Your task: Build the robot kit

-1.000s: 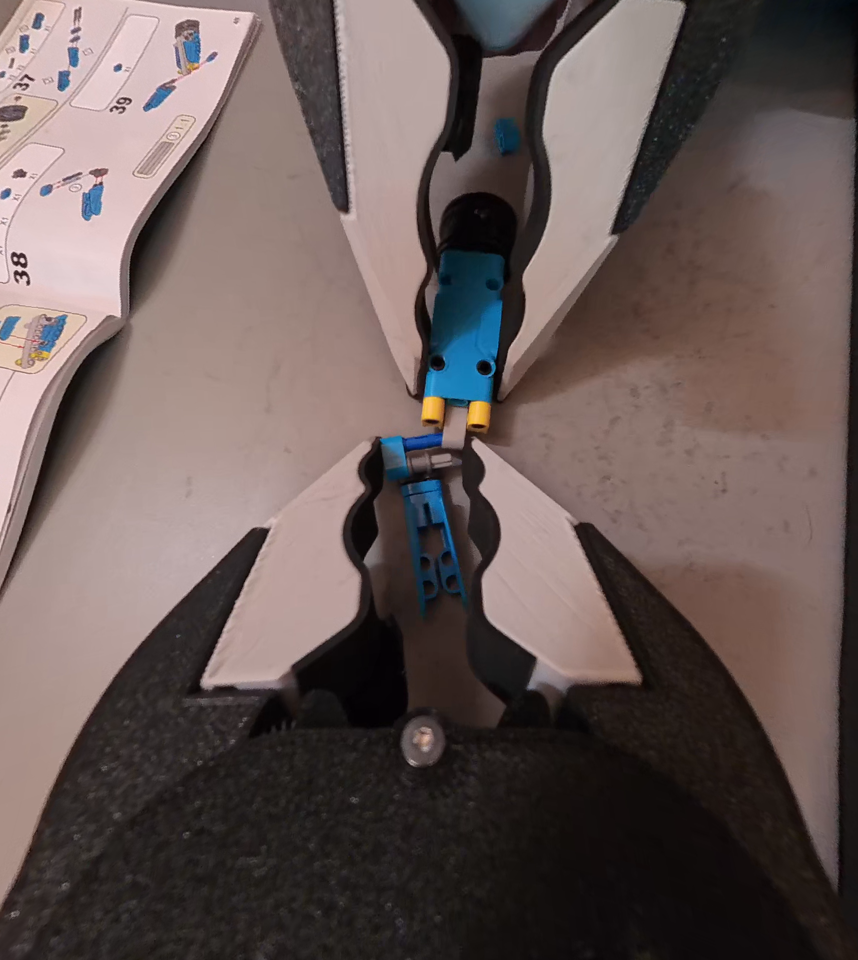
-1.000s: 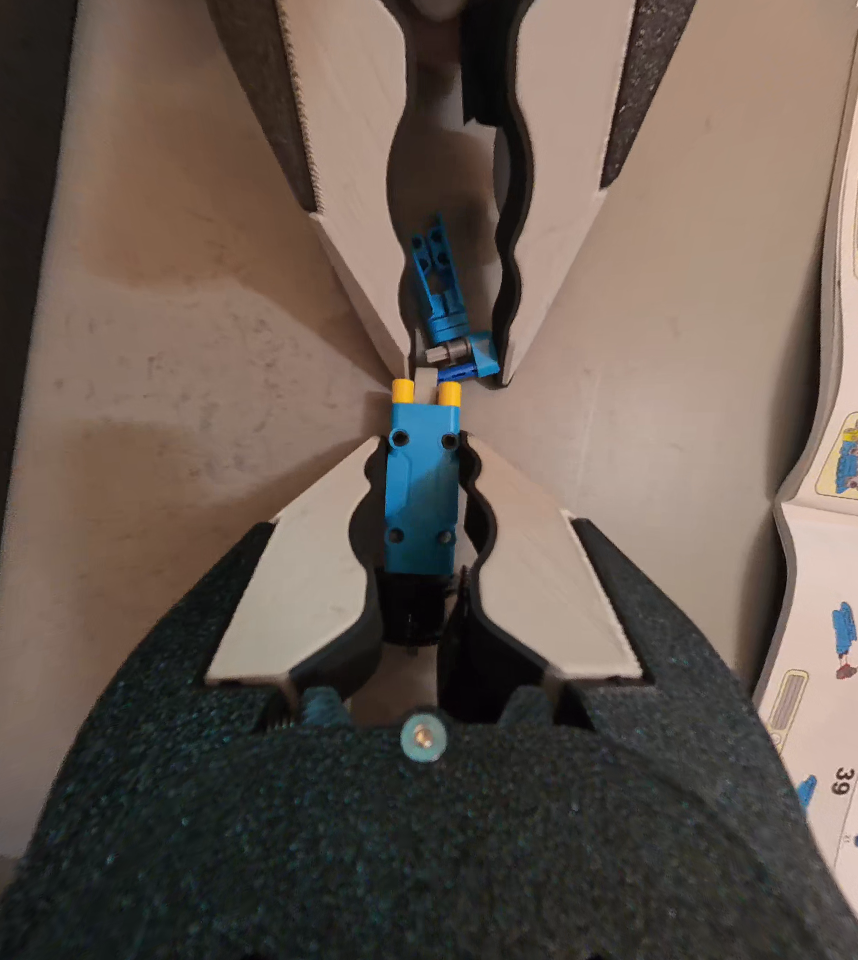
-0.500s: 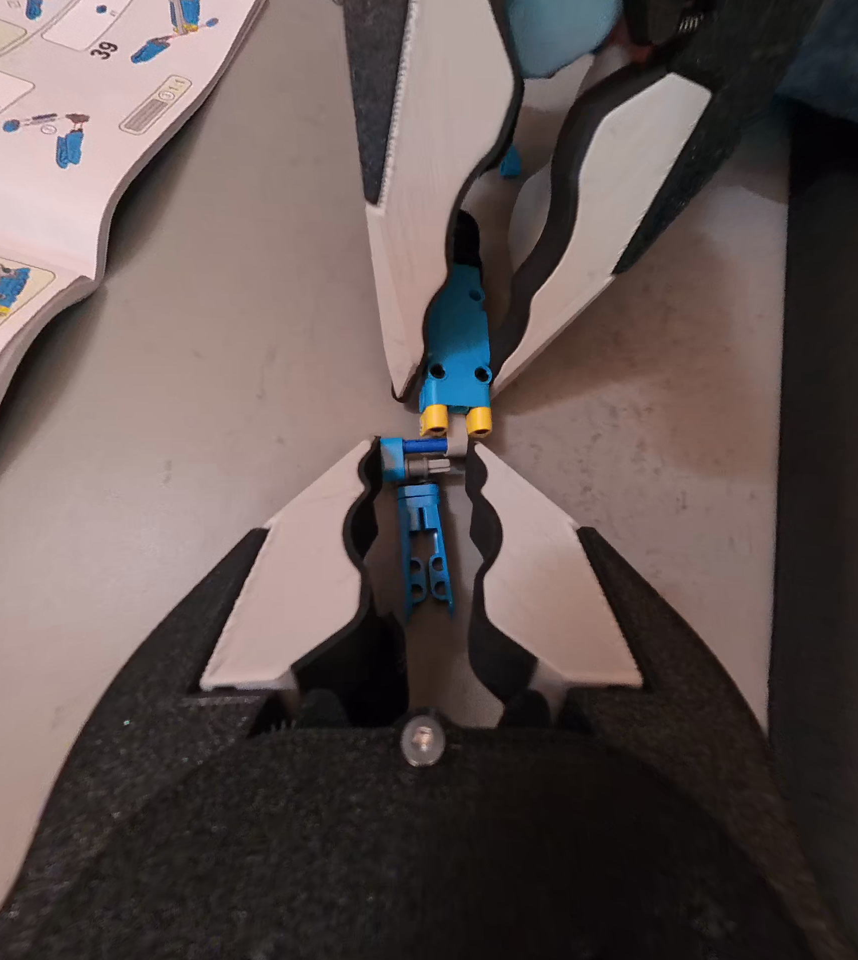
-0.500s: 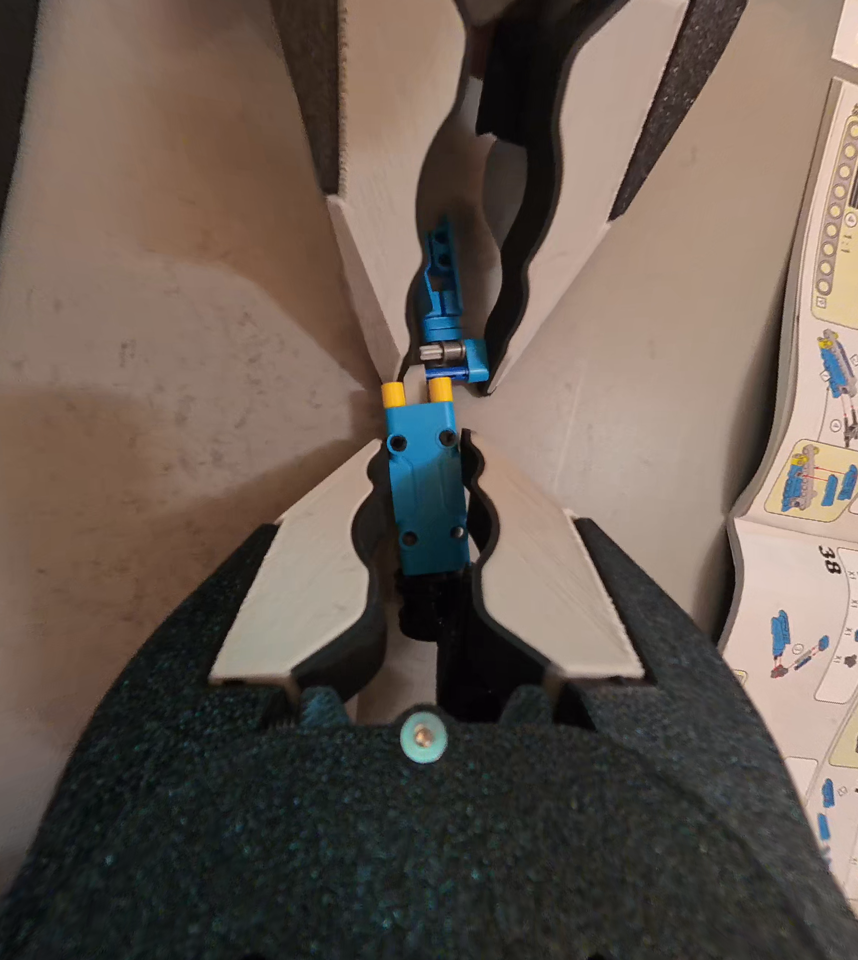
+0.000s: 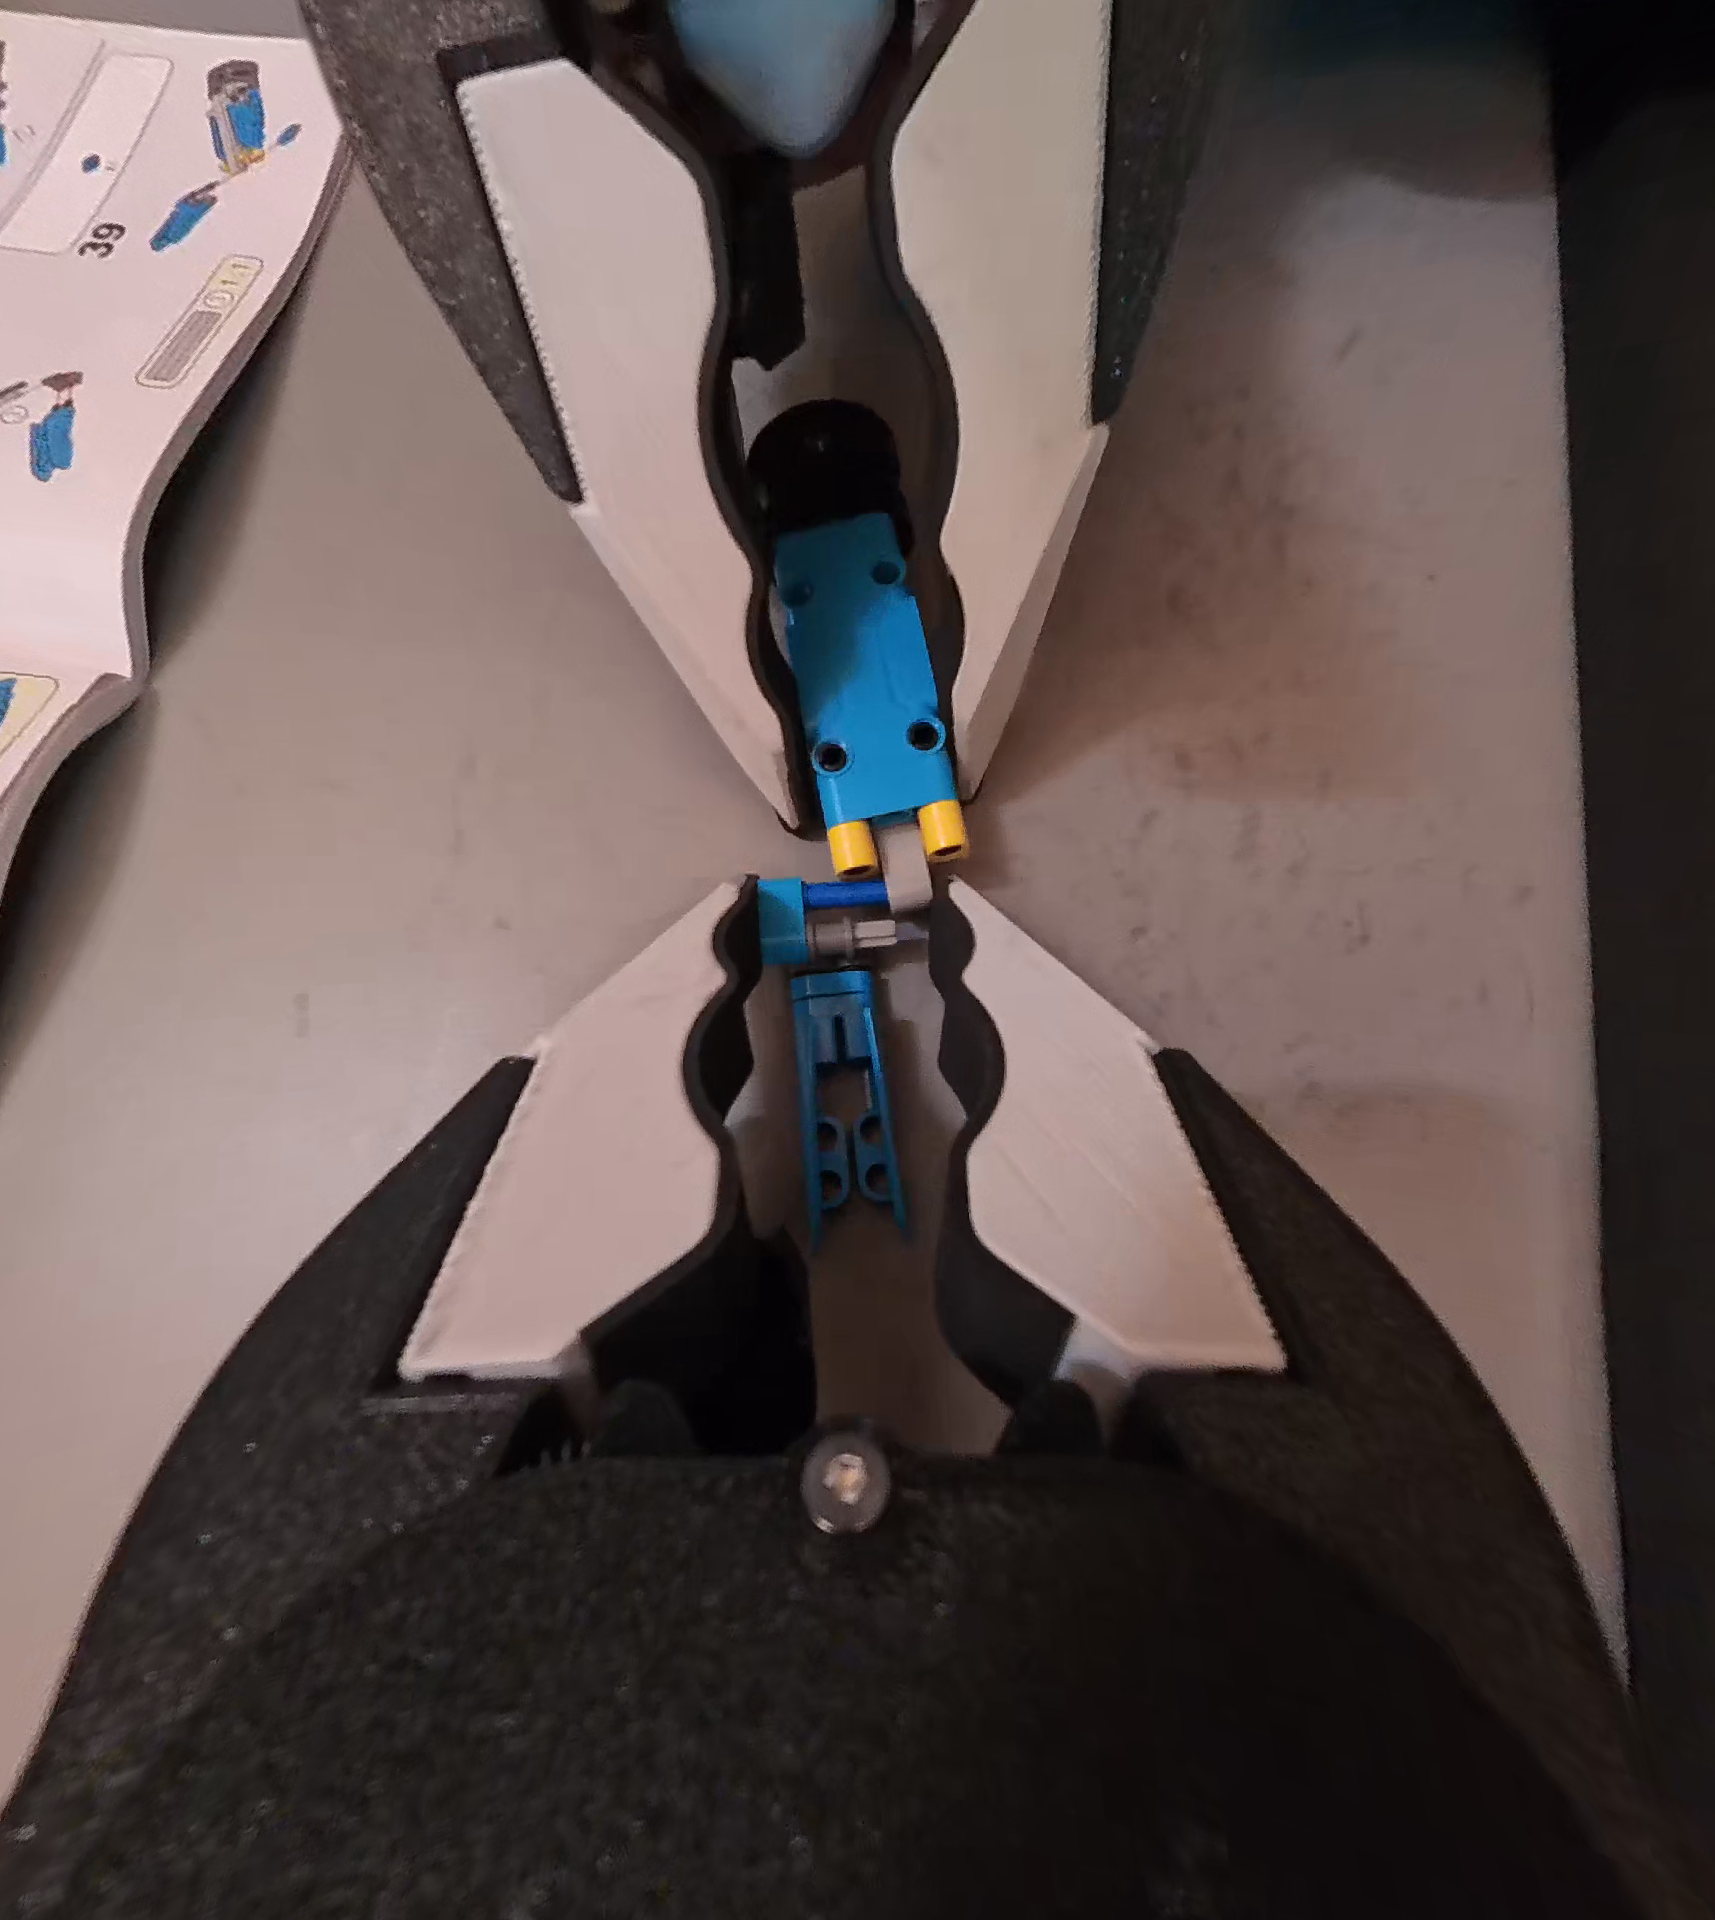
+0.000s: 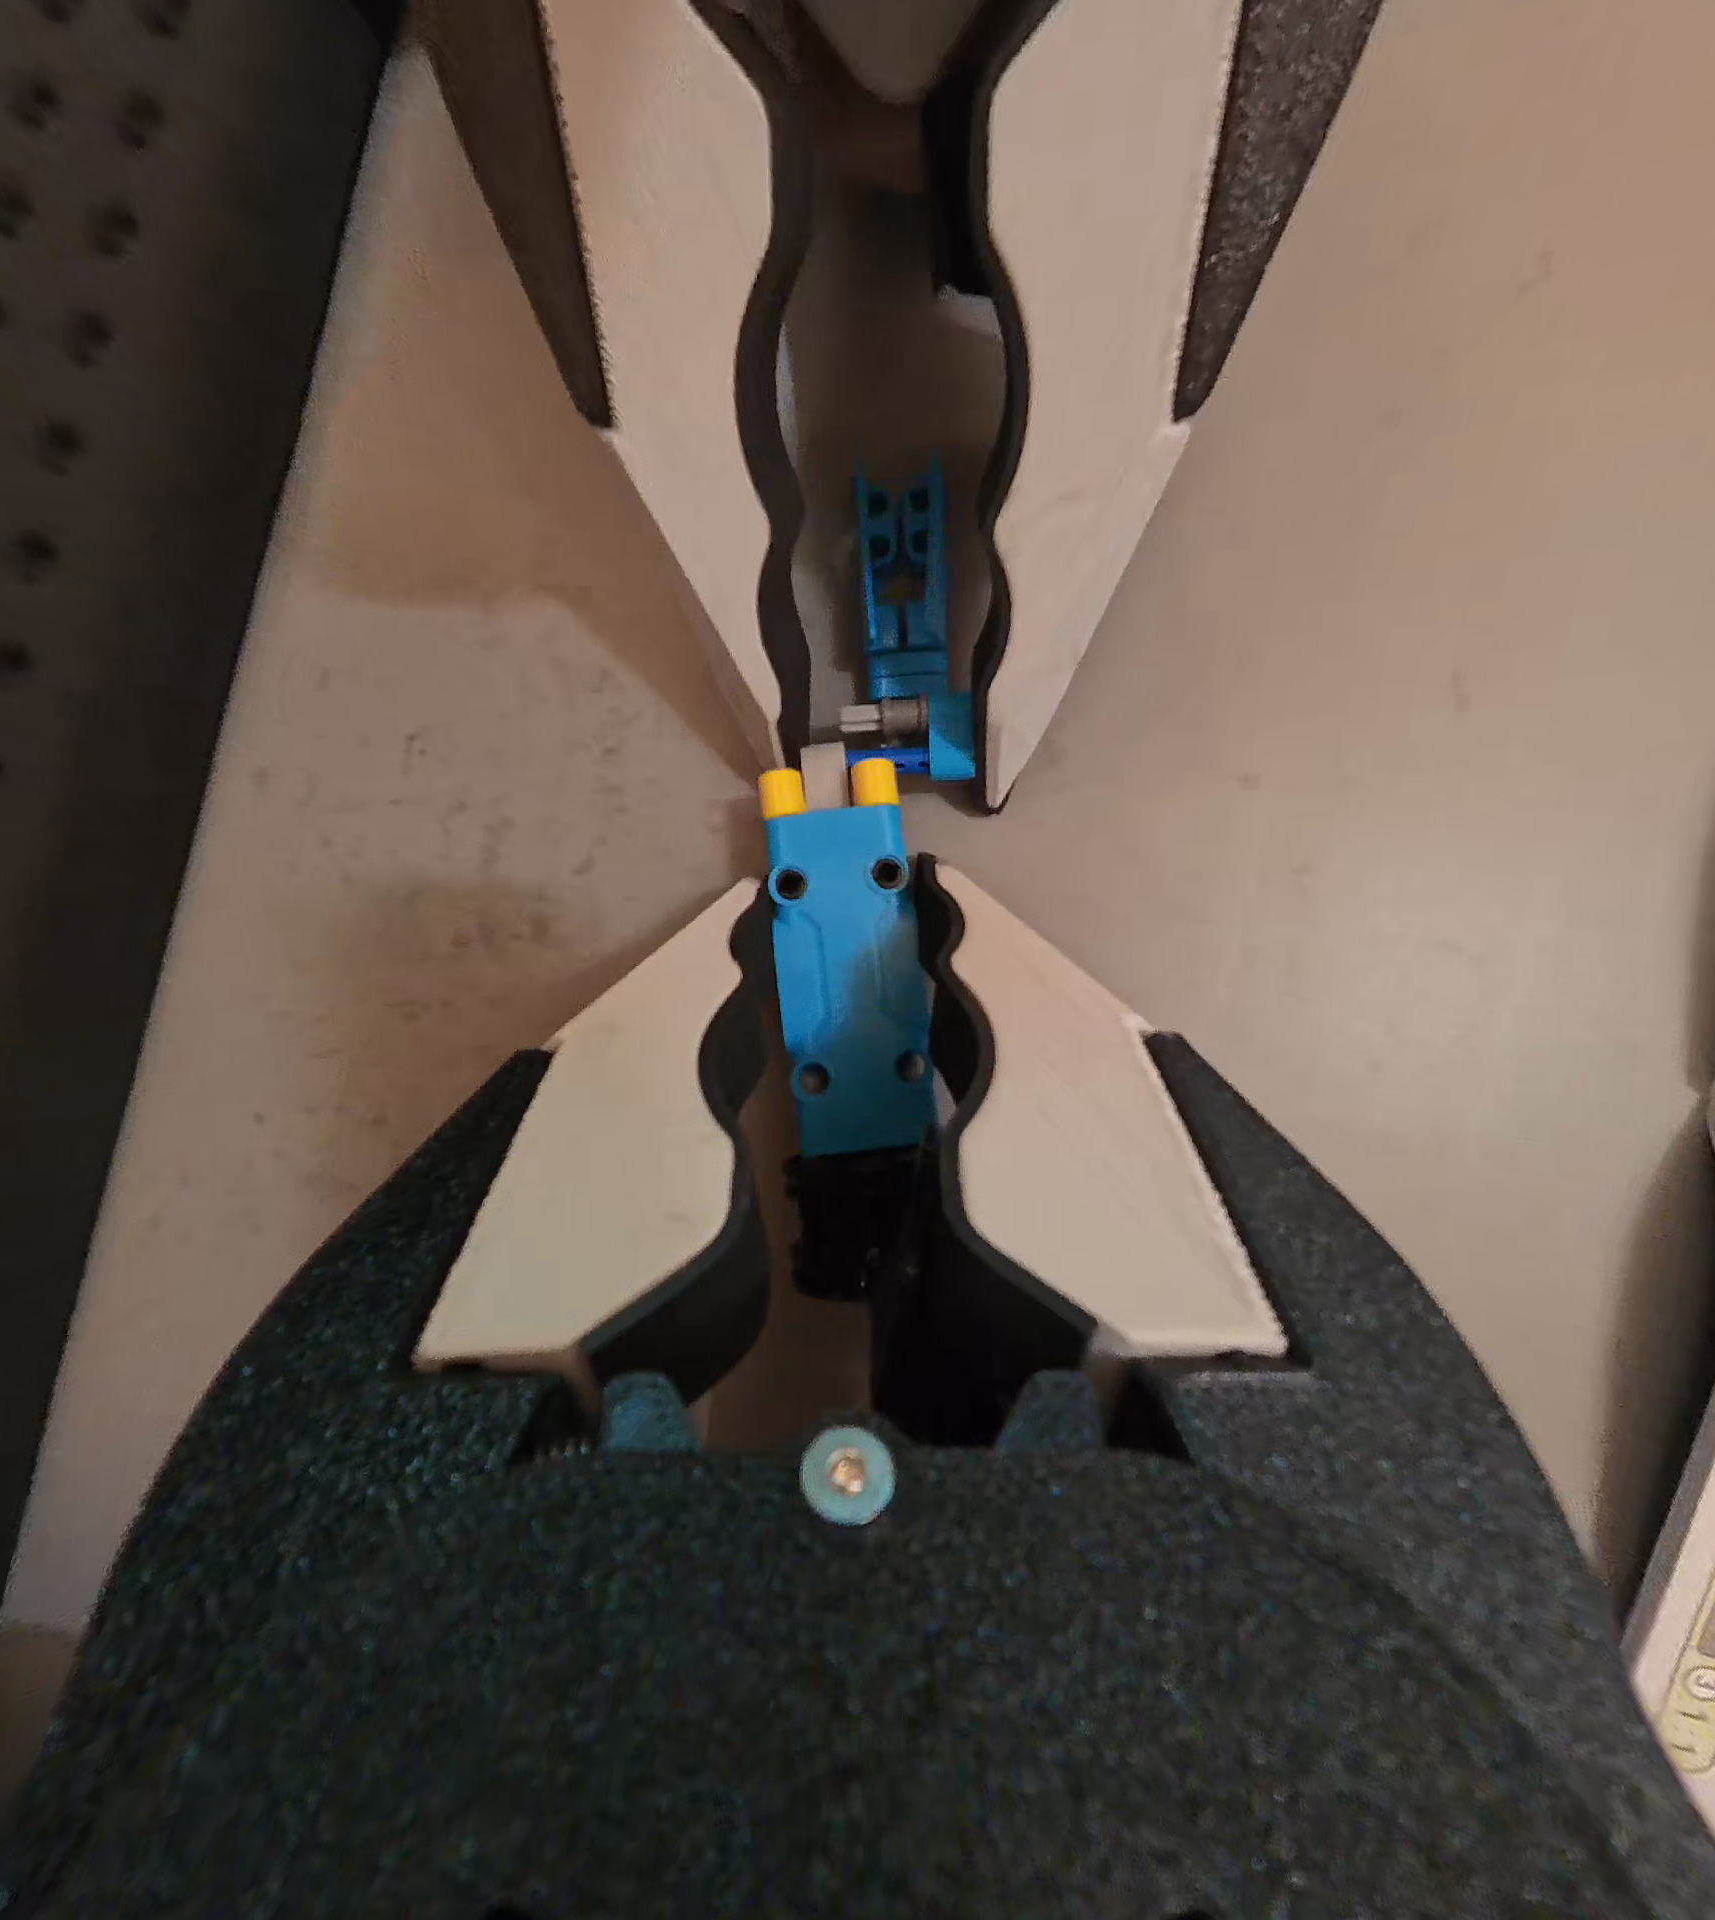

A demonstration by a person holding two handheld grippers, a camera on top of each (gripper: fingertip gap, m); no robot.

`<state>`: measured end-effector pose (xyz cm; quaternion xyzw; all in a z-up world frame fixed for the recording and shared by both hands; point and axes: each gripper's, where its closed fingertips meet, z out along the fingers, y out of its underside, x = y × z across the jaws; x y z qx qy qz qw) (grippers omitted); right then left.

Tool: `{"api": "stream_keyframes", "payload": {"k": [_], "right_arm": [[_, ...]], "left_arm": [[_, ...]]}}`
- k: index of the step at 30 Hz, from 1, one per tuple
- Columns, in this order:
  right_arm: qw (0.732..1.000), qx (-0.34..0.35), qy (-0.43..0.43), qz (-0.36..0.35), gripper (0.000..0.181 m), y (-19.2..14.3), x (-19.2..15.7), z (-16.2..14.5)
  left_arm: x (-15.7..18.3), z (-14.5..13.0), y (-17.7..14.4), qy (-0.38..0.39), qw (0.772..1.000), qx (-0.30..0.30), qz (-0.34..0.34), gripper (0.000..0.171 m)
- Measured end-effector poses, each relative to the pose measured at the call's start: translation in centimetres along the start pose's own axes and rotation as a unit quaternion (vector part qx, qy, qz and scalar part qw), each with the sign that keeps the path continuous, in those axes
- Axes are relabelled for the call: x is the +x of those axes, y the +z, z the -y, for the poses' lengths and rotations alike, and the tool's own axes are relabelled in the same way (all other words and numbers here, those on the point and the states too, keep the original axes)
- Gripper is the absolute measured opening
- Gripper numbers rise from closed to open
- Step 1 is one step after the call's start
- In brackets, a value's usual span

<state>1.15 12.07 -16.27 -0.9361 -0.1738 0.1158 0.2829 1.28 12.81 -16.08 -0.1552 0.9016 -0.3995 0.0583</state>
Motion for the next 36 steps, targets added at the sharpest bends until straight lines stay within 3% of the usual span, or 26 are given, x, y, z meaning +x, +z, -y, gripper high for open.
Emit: {"api": "stream_keyframes", "payload": {"k": [5, 9, 16, 19, 22, 27, 36], "right_arm": [[1.000, 0.020, 0.016, 0.005, 0.025, 0.07, -0.22, 0.17], [0.993, 0.068, 0.078, 0.052, 0.026, -0.04, -0.28, 0.42], [1.000, -0.006, 0.002, -0.026, 0.026, -0.37, 0.14, -0.13], [0.999, -0.006, -0.012, -0.031, 0.026, -0.27, 0.14, -0.14], [1.000, 0.004, 0.004, -0.011, 0.026, -0.18, -0.02, -0.09], [0.994, 0.041, 0.053, 0.090, 0.026, -0.22, -0.36, 0.15], [1.000, 0.004, 0.006, -0.013, 0.026, -0.10, -0.11, -0.06]], "left_arm": [[0.14, 0.04, -0.05, -0.013, 1.000, 0.002, -0.012, 0.031], [0.01, 0.33, 0.03, -0.047, 0.999, 0.008, -0.019, 0.032], [-0.36, 0.32, 0.15, -0.059, 0.998, 0.004, 0.008, 0.031], [-0.35, 0.27, 0.13, -0.062, 0.998, 0.004, 0.006, 0.030], [-0.19, 0.22, 0.14, -0.046, 0.999, 0.001, 0.007, 0.030], [0.36, 0.40, 0.19, -0.036, 0.999, 0.004, -0.015, 0.024], [0.48, 0.15, 0.17, -0.023, 1.000, 0.000, -0.007, 0.028]]}}
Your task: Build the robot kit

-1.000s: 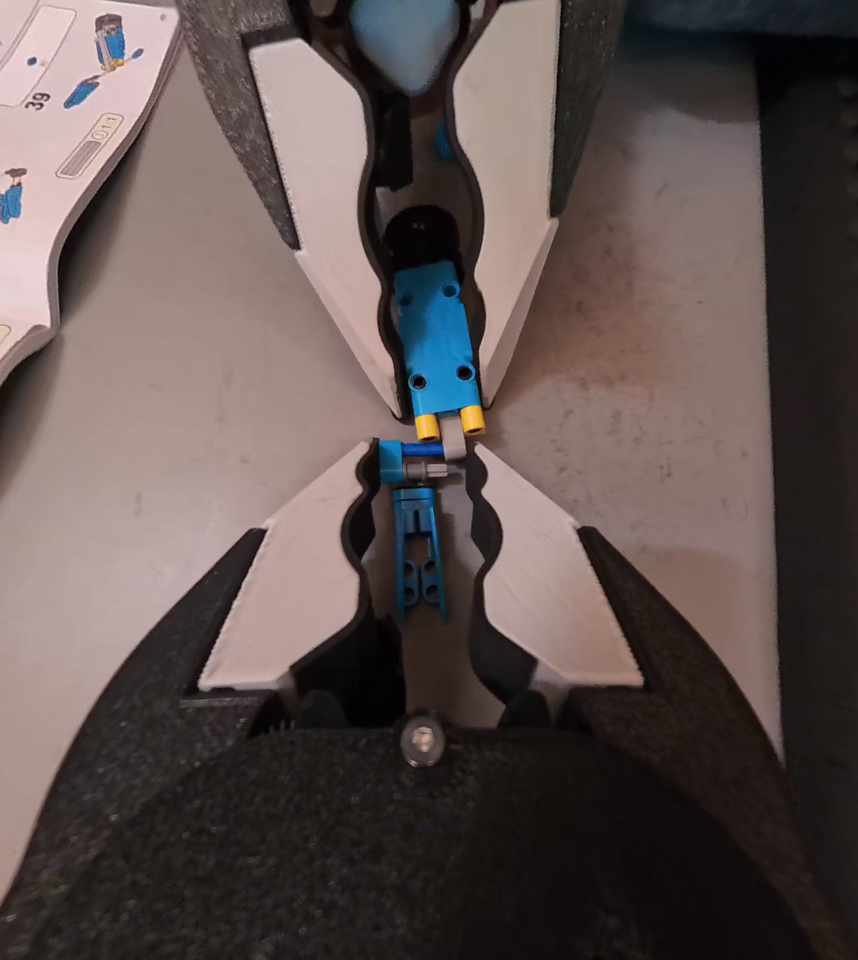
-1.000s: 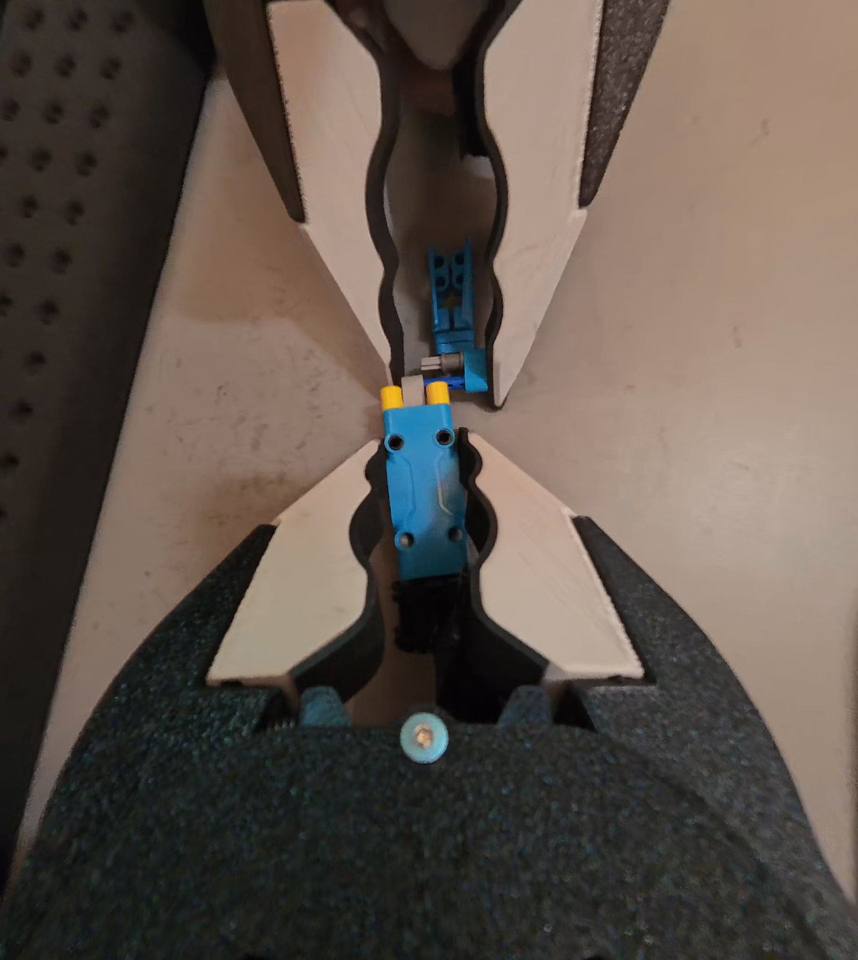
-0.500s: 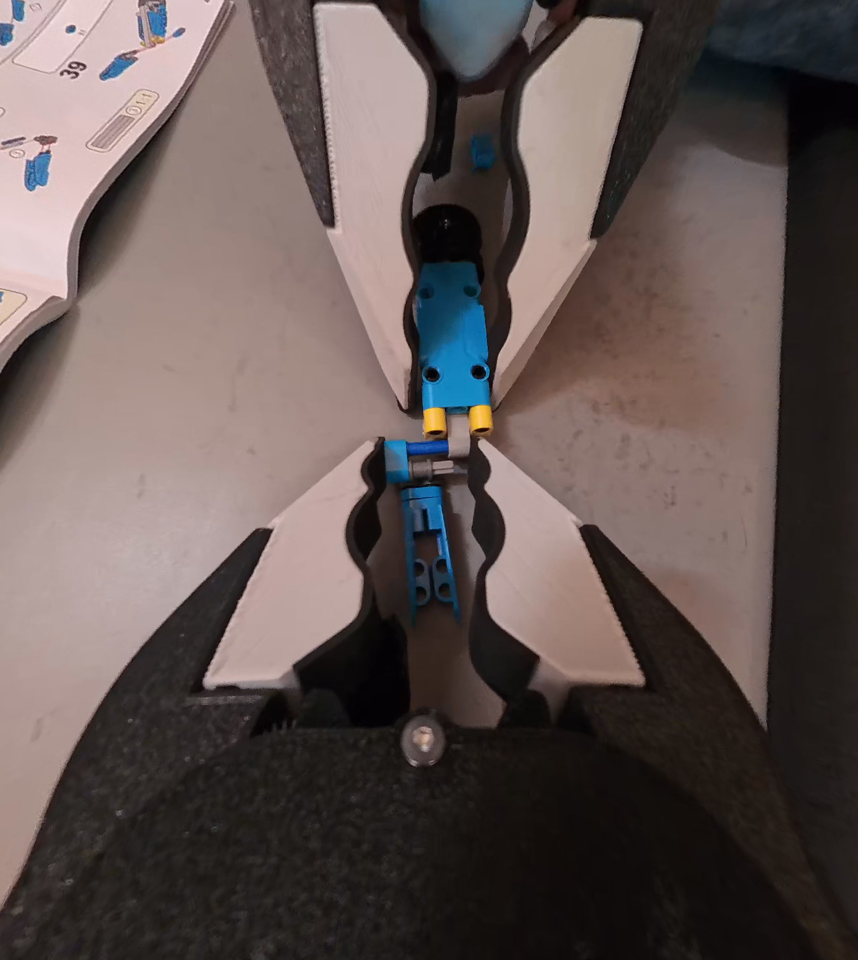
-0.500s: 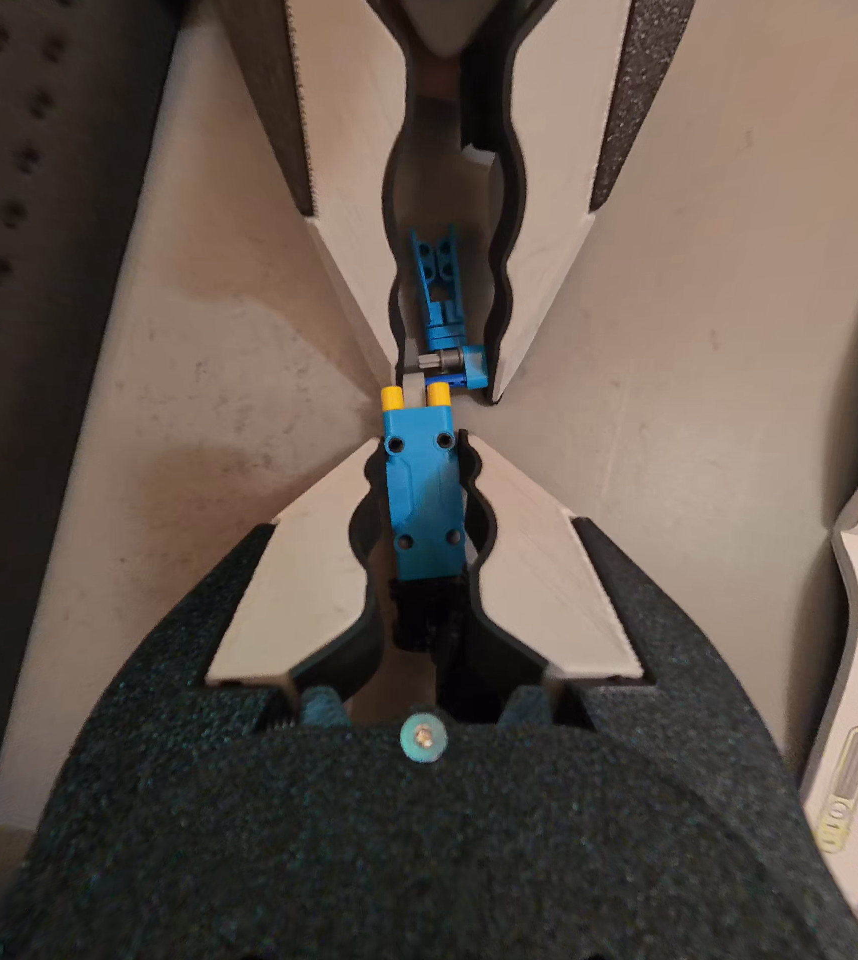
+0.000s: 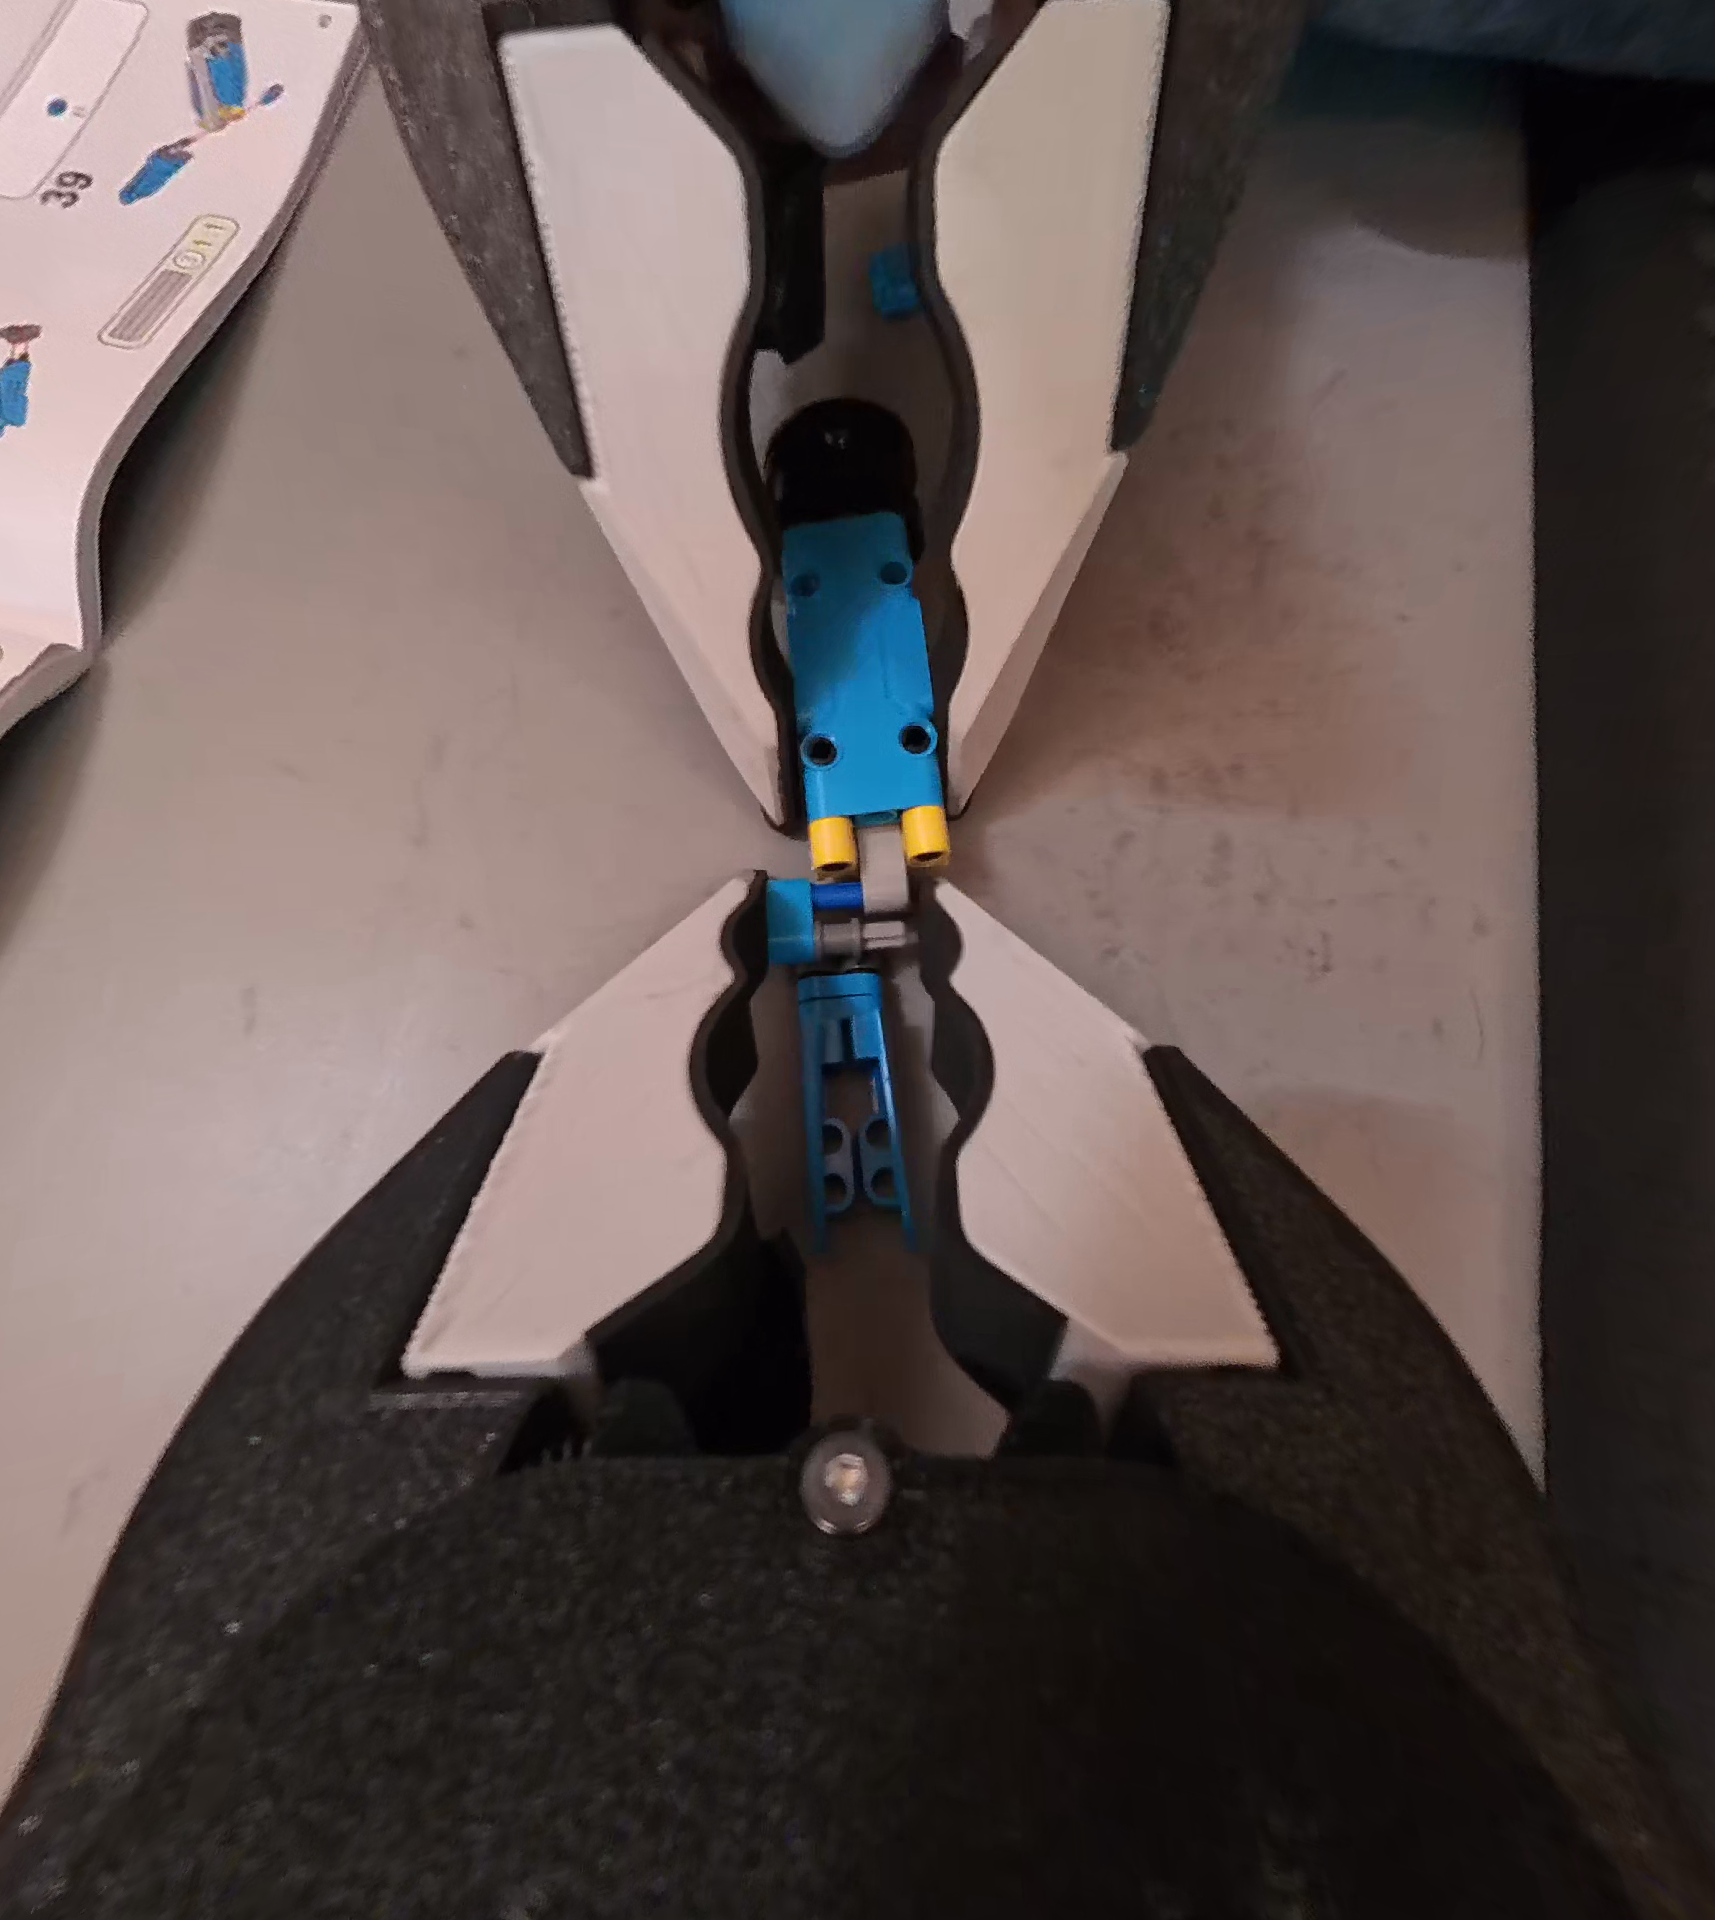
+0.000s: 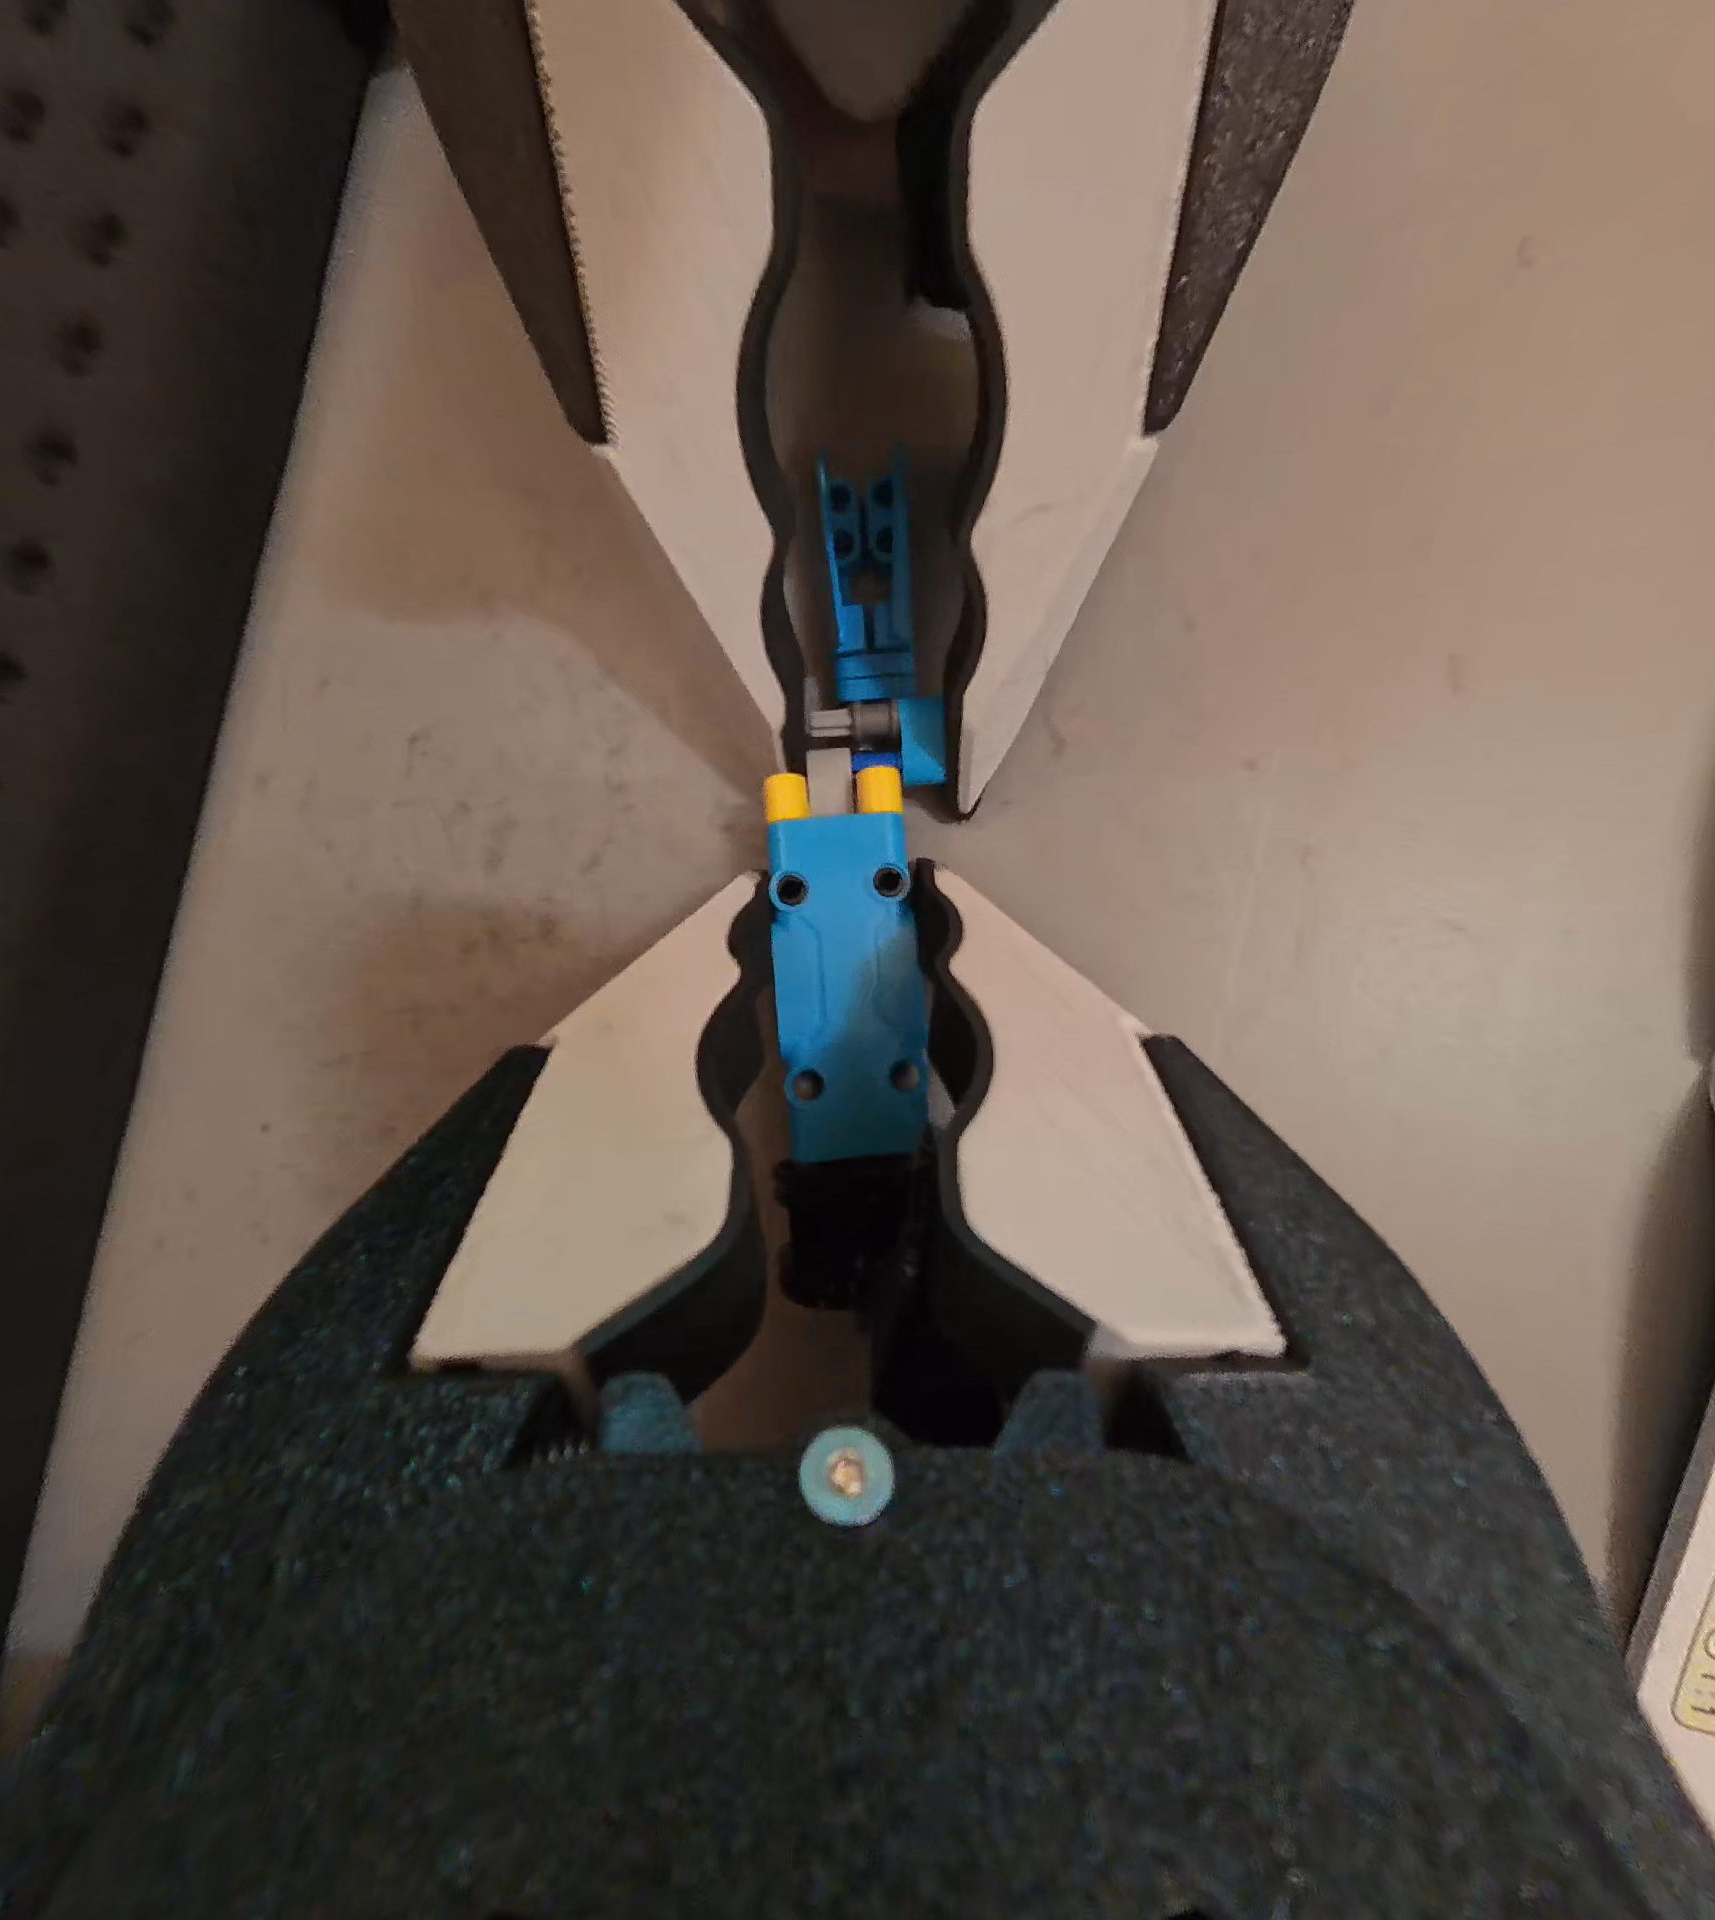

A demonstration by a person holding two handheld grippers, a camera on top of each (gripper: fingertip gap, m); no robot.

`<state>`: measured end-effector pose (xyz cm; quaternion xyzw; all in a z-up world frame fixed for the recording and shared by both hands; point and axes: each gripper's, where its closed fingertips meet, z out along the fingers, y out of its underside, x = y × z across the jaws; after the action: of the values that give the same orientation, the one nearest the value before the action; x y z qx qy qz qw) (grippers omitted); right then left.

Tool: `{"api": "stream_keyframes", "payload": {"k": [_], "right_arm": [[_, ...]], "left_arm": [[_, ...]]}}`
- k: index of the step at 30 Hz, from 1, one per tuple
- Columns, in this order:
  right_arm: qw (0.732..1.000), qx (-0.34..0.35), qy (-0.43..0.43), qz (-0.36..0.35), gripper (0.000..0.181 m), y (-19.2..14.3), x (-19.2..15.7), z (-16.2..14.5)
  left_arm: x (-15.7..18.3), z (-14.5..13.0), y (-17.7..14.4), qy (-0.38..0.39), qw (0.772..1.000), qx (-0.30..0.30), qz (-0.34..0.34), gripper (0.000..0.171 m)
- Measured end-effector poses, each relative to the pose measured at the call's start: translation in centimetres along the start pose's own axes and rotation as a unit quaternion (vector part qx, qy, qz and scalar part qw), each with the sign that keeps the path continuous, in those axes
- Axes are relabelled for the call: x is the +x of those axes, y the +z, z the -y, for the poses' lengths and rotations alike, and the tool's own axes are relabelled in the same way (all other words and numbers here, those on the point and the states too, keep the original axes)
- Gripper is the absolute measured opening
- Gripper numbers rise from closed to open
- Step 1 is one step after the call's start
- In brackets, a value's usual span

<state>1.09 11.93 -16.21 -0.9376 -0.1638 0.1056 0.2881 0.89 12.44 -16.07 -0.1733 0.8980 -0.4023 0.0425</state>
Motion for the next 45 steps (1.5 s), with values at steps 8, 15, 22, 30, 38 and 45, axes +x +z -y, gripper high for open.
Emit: {"api": "stream_keyframes", "payload": {"k": [8, 15, 22, 30, 38, 45], "right_arm": [[1.000, 0.009, -0.001, -0.017, 0.026, 0.1, 0.2, 0.3], [0.999, -0.015, -0.020, -0.038, 0.025, 0.2, 0.4, 0.3], [0.998, -0.028, -0.003, -0.061, 0.025, 0.3, 1.1, 0.4], [0.998, -0.018, -0.003, -0.056, 0.025, 0.3, 1.4, 0.5], [0.999, 0.032, 0.024, -0.017, 0.027, 0.4, 1.0, 0.7], [0.998, 0.039, 0.050, -0.017, 0.032, -0.1, 1.2, 0.2]], "left_arm": [[0.0, -0.1, -0.4, 0.017, 1.000, 0.005, 0.017, 0.035], [-0.3, -0.1, -0.5, 0.017, 0.999, 0.007, 0.027, 0.025], [-0.4, -0.1, -0.5, 0.014, 0.999, 0.008, 0.036, 0.022], [-0.5, -0.2, -0.5, 0.016, 0.999, 0.007, 0.045, 0.023], [-0.4, -0.4, -0.6, 0.020, 0.999, 0.003, 0.044, 0.027], [-0.2, -0.9, -0.9, 0.009, 1.000, 0.000, 0.027, 0.030]]}}
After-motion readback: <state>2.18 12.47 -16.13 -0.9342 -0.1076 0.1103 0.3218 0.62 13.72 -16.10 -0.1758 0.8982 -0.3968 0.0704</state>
